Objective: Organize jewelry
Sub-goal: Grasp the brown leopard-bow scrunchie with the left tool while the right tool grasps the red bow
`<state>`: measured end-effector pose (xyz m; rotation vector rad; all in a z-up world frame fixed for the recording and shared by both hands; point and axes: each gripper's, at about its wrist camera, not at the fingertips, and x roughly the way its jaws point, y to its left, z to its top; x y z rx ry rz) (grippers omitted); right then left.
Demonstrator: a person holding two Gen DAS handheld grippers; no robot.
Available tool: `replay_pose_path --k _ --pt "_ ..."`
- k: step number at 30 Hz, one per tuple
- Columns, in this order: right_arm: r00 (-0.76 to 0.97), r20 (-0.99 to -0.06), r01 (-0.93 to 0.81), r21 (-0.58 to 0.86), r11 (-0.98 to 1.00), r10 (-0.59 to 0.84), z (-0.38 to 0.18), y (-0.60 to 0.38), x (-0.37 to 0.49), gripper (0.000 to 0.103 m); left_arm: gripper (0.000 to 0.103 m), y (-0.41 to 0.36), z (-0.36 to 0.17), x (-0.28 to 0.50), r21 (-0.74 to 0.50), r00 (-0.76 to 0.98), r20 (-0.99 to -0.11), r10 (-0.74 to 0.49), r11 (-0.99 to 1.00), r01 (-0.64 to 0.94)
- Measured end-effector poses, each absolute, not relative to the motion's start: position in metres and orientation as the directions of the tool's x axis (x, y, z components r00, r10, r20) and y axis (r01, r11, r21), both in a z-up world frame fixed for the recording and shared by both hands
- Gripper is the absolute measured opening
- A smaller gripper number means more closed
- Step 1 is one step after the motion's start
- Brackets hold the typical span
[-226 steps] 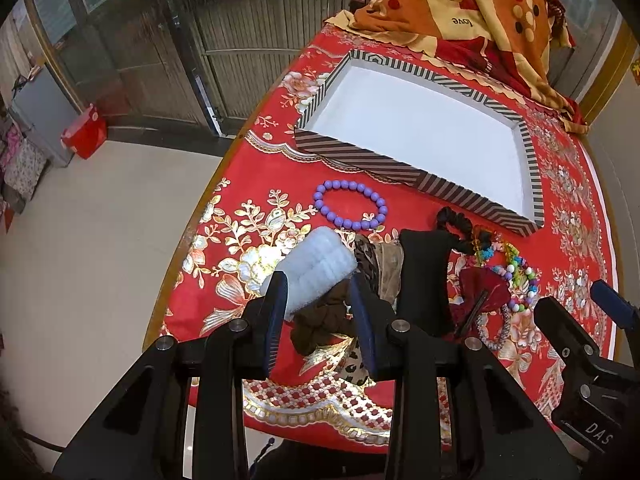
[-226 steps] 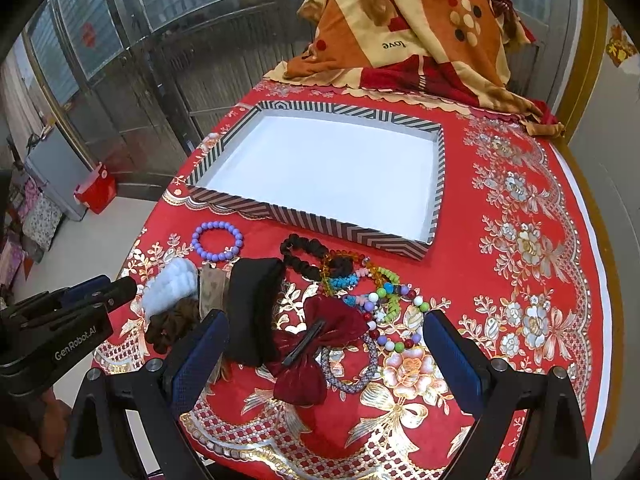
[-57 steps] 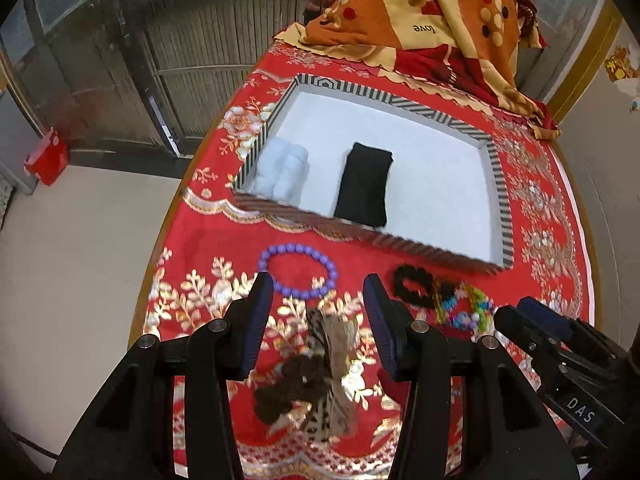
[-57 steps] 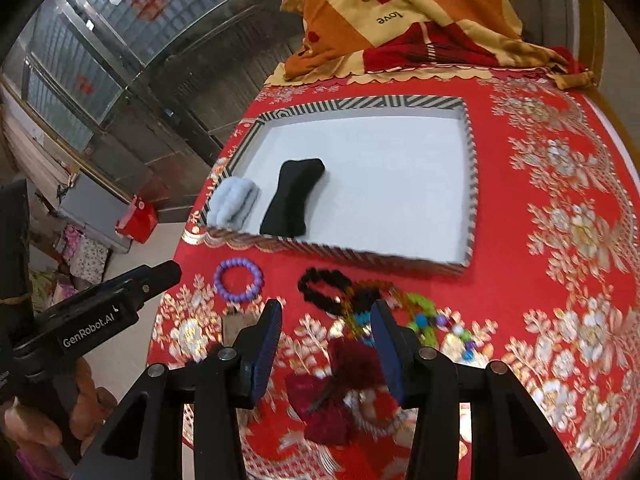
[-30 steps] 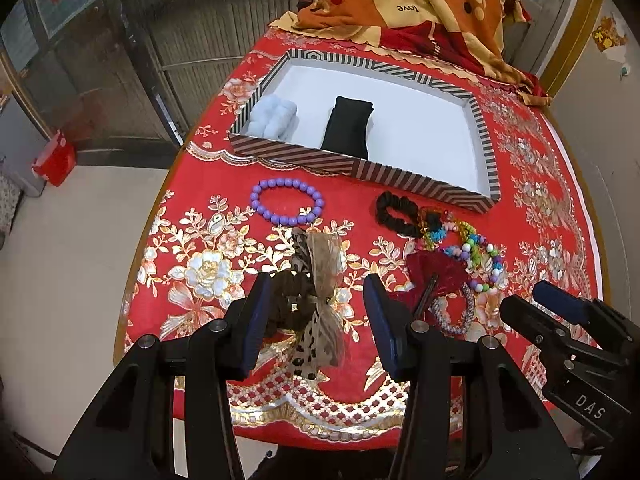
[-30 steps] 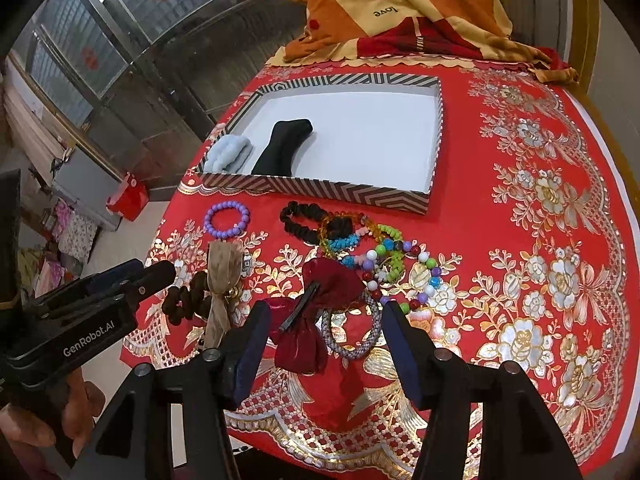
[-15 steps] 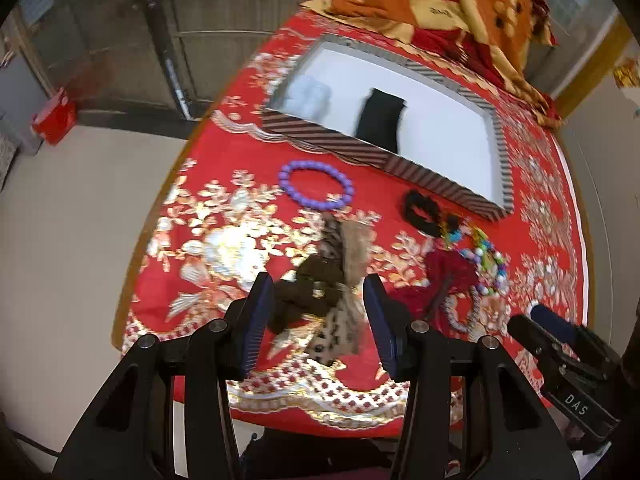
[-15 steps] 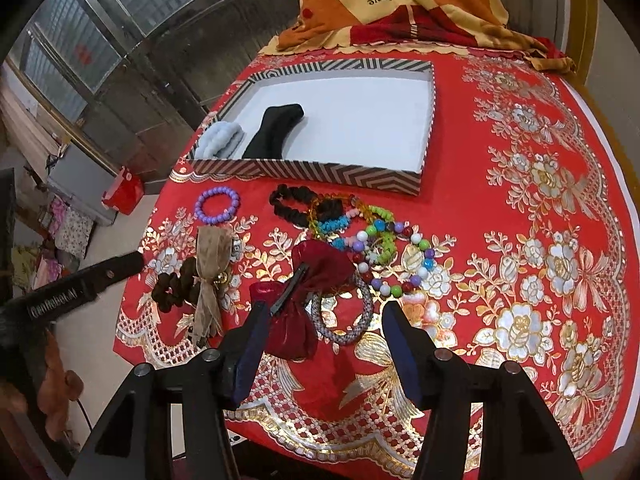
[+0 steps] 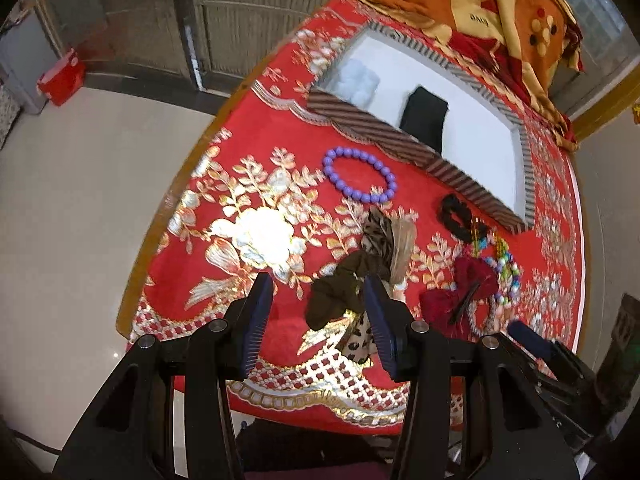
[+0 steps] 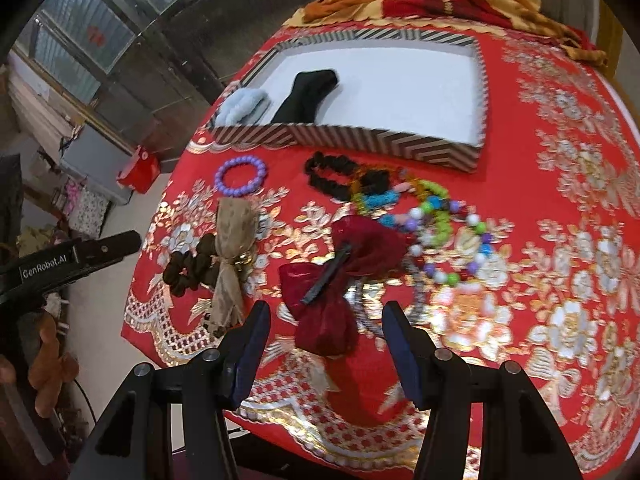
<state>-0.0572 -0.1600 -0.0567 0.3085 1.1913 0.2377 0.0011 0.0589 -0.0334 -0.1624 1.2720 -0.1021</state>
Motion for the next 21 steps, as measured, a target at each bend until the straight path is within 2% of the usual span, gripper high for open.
replay_pose_path --k 5,13,21 --pt "0.352 -0.865 -0.038 0.369 0.928 0.359 -0.065 -0.15 -0.049 0.055 0.046 0.054 -0.043 0.001 -0.179 0.26 -0.949 -0.177 0.984 0.017" --pt "0.331 -0.873 -0.018 0.375 0.927 0.36 -0.083 -0.145 -0.029 0.049 0.046 0.05 -0.051 0.007 -0.17 0.24 -0.955 -0.175 0.985 0.043" --pt "0.322 -0.883 -0.048 0.344 0.938 0.341 -0.091 -0.133 -0.007 0.048 0.047 0.051 -0.058 0.014 -0.166 0.217 -0.961 -0.171 0.985 0.045"
